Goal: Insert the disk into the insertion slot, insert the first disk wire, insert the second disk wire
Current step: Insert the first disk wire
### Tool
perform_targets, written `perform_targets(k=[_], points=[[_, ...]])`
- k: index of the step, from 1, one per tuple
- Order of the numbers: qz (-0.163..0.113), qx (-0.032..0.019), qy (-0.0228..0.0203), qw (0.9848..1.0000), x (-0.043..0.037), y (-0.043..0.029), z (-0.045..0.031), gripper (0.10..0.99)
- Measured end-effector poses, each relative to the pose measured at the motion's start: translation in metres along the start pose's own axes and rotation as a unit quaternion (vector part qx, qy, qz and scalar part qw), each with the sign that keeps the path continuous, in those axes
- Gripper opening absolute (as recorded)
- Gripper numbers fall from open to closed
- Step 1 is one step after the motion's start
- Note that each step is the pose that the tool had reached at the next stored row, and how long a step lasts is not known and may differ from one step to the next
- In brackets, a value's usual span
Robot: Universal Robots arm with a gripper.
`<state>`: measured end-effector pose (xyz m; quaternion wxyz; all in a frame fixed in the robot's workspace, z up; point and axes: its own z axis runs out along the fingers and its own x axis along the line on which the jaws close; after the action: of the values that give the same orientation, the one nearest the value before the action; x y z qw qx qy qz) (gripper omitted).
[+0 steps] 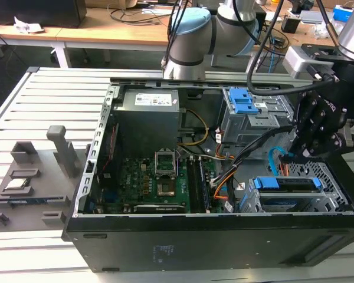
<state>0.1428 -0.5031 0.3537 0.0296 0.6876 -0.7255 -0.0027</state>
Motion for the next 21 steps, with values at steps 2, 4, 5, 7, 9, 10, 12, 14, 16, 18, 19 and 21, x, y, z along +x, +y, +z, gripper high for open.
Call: perform_targets(k=[2, 4, 5, 7, 9, 10, 12, 14, 16, 18, 19, 21], points=[[0.0, 0.0, 0.0001, 1.0, 0.0, 0.0, 0.0, 0.169], [0.0, 0.0, 0.0001, 1.0, 0.0, 0.0, 0.0, 0.169], [0.0, 0.0, 0.0001, 1.0, 0.0, 0.0, 0.0, 0.169], [0.0, 0.0, 0.0, 1.0, 0.0017, -0.0001, 0.0002, 0.169], [0.0, 0.0, 0.0005, 1.0, 0.0136, -0.0008, 0.0007, 0.169], [0.0, 0.0001, 0.0017, 1.0, 0.0189, -0.0011, 0.0012, 0.169], [0.0, 0.0002, 0.003, 1.0, 0.0238, -0.0014, 0.0021, 0.169], [0.0, 0.0003, 0.0058, 1.0, 0.0267, -0.0022, 0.0045, 0.169], [0.0, 0.0005, 0.0088, 1.0, 0.0277, -0.0041, 0.0075, 0.169], [0.0, 0.0005, 0.0093, 1.0, 0.0278, -0.0046, 0.0087, 0.169], [0.0, 0.0005, 0.0094, 1.0, 0.0276, -0.0053, 0.0105, 0.169], [0.0, 0.0005, 0.0095, 1.0, 0.0274, -0.0068, 0.012, 0.169]])
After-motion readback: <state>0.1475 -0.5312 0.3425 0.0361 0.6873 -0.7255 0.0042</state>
